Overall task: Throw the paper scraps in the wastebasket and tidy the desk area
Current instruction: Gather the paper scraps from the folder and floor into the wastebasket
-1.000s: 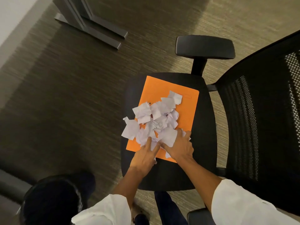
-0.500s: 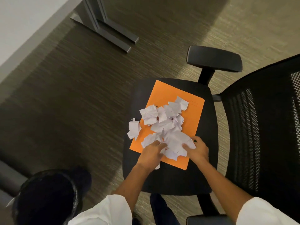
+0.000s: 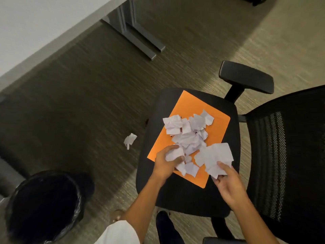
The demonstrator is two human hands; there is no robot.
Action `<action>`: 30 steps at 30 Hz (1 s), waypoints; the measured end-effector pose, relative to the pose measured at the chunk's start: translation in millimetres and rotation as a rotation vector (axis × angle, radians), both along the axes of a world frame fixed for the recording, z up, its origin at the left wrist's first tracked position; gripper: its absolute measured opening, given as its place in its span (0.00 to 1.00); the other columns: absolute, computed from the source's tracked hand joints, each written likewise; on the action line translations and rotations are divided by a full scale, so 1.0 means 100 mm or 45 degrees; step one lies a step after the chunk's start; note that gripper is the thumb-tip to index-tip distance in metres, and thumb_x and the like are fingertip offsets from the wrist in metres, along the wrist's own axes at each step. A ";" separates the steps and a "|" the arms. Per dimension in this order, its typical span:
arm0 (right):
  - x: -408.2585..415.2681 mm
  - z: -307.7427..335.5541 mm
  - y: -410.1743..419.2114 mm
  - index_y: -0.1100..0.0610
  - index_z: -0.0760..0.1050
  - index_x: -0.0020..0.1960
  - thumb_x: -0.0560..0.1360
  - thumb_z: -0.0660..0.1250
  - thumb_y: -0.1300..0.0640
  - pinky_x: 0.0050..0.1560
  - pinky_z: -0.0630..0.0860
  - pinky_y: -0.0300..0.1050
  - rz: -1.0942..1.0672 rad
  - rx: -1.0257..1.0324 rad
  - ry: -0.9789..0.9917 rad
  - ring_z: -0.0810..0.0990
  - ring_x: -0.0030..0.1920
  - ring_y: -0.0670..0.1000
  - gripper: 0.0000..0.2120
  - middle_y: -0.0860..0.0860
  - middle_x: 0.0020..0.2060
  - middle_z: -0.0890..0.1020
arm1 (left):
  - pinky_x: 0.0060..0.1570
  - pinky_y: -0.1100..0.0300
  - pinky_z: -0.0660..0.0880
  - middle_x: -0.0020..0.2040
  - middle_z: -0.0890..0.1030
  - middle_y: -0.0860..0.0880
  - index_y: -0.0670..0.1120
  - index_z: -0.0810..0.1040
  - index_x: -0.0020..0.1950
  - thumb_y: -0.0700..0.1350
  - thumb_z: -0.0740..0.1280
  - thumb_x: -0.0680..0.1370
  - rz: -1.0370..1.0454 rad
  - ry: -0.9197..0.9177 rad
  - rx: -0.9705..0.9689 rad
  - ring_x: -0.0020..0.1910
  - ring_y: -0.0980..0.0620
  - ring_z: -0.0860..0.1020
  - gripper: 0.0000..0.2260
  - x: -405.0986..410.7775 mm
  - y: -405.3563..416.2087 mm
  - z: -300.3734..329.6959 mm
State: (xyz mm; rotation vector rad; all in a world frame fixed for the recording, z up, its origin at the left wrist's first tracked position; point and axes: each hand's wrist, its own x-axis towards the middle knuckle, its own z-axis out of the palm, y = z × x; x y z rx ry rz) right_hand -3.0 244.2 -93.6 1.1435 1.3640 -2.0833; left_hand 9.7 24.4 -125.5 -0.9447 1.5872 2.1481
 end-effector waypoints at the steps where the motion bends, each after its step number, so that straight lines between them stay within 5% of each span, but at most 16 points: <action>1: 0.01 0.03 -0.10 0.53 0.78 0.63 0.73 0.71 0.62 0.52 0.83 0.52 0.092 -0.034 0.012 0.86 0.55 0.55 0.18 0.54 0.56 0.86 | 0.40 0.52 0.84 0.57 0.80 0.49 0.54 0.83 0.54 0.39 0.77 0.73 0.018 0.003 0.014 0.51 0.48 0.82 0.14 0.02 -0.01 0.00; 5: 0.00 0.07 -0.52 0.55 0.81 0.59 0.73 0.73 0.63 0.46 0.83 0.50 0.356 0.060 0.028 0.86 0.54 0.54 0.16 0.52 0.54 0.87 | 0.40 0.53 0.84 0.46 0.85 0.59 0.56 0.82 0.55 0.34 0.71 0.76 0.008 0.010 0.084 0.44 0.58 0.84 0.18 0.05 -0.03 0.06; 8: -0.05 0.05 -0.69 0.53 0.83 0.55 0.73 0.74 0.64 0.44 0.83 0.48 0.438 0.189 0.059 0.87 0.51 0.52 0.12 0.49 0.51 0.88 | 0.40 0.51 0.84 0.47 0.85 0.58 0.53 0.81 0.57 0.31 0.66 0.77 0.013 -0.015 0.166 0.47 0.55 0.83 0.19 0.03 -0.07 0.12; 11: -0.10 0.00 -0.78 0.50 0.83 0.51 0.73 0.75 0.64 0.42 0.84 0.47 0.516 0.349 0.112 0.87 0.49 0.51 0.12 0.47 0.49 0.87 | 0.42 0.51 0.81 0.54 0.85 0.48 0.48 0.80 0.61 0.44 0.63 0.82 0.057 -0.065 0.340 0.55 0.44 0.82 0.10 0.03 -0.15 0.14; 15: -0.18 -0.02 -0.83 0.49 0.83 0.48 0.71 0.77 0.62 0.47 0.85 0.54 0.671 0.590 0.174 0.84 0.50 0.50 0.10 0.47 0.47 0.86 | 0.55 0.40 0.80 0.61 0.83 0.44 0.47 0.79 0.65 0.63 0.58 0.82 0.133 -0.133 0.640 0.60 0.42 0.82 0.24 0.05 -0.24 0.10; 18: -0.21 -0.01 -0.84 0.49 0.83 0.48 0.69 0.79 0.59 0.39 0.83 0.43 0.786 0.632 0.215 0.86 0.46 0.47 0.10 0.43 0.43 0.87 | 0.51 0.46 0.82 0.63 0.81 0.44 0.48 0.77 0.66 0.53 0.72 0.77 0.016 -0.126 0.484 0.60 0.43 0.81 0.19 0.07 -0.22 0.11; 21: -0.22 0.01 -0.82 0.50 0.82 0.50 0.70 0.80 0.58 0.39 0.81 0.39 0.833 0.574 0.199 0.86 0.46 0.45 0.12 0.44 0.45 0.87 | 0.48 0.49 0.83 0.63 0.81 0.44 0.48 0.77 0.65 0.40 0.72 0.78 0.094 -0.161 0.416 0.60 0.43 0.81 0.16 0.10 -0.21 0.08; 30: -0.21 0.02 -0.69 0.53 0.82 0.55 0.73 0.75 0.66 0.48 0.84 0.44 0.884 0.323 0.217 0.86 0.53 0.50 0.14 0.50 0.52 0.87 | 0.46 0.49 0.84 0.62 0.80 0.44 0.49 0.78 0.62 0.35 0.74 0.75 0.131 -0.183 0.306 0.61 0.42 0.80 0.18 0.11 -0.26 0.06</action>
